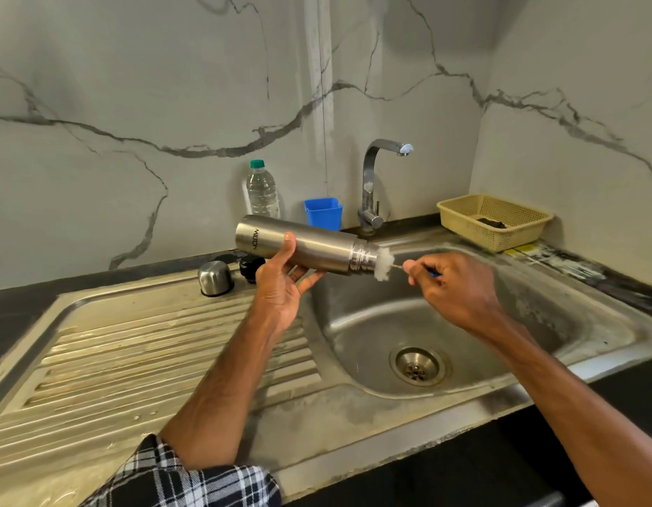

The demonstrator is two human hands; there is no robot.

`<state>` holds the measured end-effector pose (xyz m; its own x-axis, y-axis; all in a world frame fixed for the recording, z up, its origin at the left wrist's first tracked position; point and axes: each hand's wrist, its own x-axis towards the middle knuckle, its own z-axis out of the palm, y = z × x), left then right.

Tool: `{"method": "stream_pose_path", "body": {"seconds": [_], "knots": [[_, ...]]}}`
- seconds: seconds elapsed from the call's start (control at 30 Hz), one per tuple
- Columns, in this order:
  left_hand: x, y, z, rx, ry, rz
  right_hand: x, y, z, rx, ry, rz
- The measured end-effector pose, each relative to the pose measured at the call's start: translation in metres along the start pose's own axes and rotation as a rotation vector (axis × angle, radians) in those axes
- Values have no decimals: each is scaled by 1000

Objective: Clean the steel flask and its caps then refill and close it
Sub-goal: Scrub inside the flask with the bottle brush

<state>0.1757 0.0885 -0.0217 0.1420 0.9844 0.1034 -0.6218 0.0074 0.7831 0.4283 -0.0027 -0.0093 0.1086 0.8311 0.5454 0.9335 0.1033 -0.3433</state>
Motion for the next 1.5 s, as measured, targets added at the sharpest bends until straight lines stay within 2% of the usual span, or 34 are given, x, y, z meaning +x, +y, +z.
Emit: {"method": "stream_pose_path", "body": {"seconds": [0.1,0.27,0.43,0.6,0.8,0.9,1.07,1.27,1.4,1.5], "knots": [[-3,-3,8,55,-35,-11,0,-15,6,-29,-69,-32],[4,3,-6,0,8,3,-3,12,-11,-7,17,-1],[-3,-5,7,56,-44,-32,0,-9,3,-74,12,-77],[1,3,-3,7,21,-13,-3,14,-15,-26,73,-19],[-3,-1,5,76,-3,-62,0,0,-3,-43,-4,-58],[1,4,-4,33,40,-34,-1,16,-16,-9,30,-36],[1,-7,7,109,22,-88,1,-4,7,-62,33,-155],[3,1,-3,53,74,-50,4,21,-7,61,115,-89],[-1,-6,9,89,39,-92,5,1,9,35,132,-169],[2,0,7,57,47,-51,5,14,-1,72,149,-142]]}}
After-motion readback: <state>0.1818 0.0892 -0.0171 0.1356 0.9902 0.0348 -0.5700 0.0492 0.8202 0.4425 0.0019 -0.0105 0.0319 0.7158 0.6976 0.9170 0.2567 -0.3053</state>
